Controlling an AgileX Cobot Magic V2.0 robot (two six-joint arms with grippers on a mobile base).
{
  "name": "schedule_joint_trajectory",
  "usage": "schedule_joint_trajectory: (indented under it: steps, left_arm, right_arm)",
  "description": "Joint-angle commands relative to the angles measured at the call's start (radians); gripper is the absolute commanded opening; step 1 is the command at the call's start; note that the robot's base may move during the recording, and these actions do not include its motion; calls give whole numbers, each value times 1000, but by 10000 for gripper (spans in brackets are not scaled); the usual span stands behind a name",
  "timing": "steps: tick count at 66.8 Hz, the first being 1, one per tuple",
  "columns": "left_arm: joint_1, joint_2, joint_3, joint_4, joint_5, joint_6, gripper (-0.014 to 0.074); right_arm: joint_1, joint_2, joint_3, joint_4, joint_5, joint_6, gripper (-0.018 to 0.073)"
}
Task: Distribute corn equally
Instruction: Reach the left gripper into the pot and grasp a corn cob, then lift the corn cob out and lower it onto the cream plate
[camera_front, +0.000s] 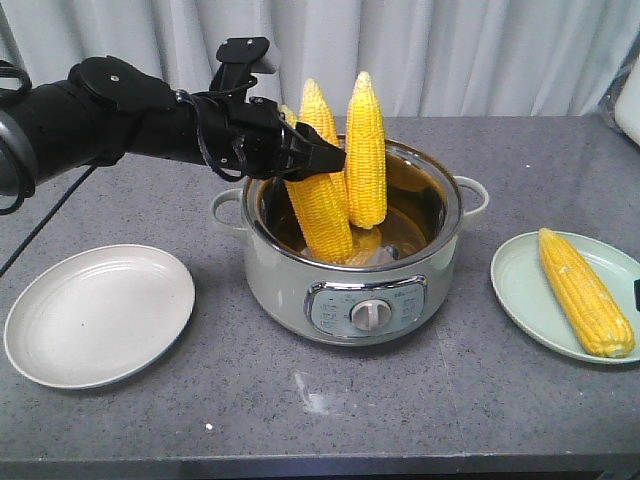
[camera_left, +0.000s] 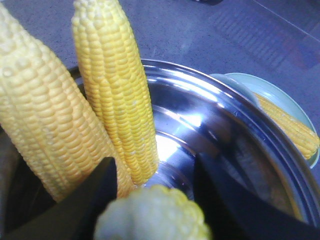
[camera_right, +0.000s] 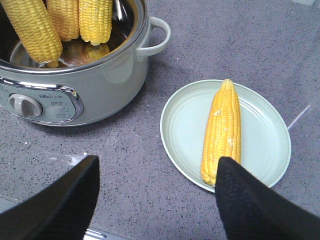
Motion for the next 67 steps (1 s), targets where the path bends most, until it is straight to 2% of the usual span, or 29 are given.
schedule_joint_trajectory:
  steps: [1, 6, 18, 41, 45, 50, 53, 67]
  left_arm:
    - [-7, -50, -34, -46, -12, 3, 225]
    - [-7, -50, -34, -46, -5, 3, 200]
    - [-6, -59, -56, -46, 46, 2, 200]
    - [-3, -151, -238, -33, 175, 2, 202]
    - [-3, -176, -263, 23, 194, -1, 202]
    - [-3, -212, -285, 130, 220, -6, 202]
    - [-3, -233, -294, 207, 232, -38, 202]
    - [-3, -337, -295, 630, 283, -334, 202]
  right_arm:
    - [1, 0, -22, -4, -65, -7, 472]
    - [1, 0, -22, -4, -65, -7, 472]
    - [1, 0, -22, -4, -64, -7, 472]
    - [1, 0, -22, -4, -64, -7, 472]
    - [1, 0, -22, -4, -64, -7, 472]
    - [1, 0, -22, -4, -64, -7, 472]
    - [1, 0, -22, -4, -64, -7, 472]
    - [1, 0, -22, -4, -64, -7, 472]
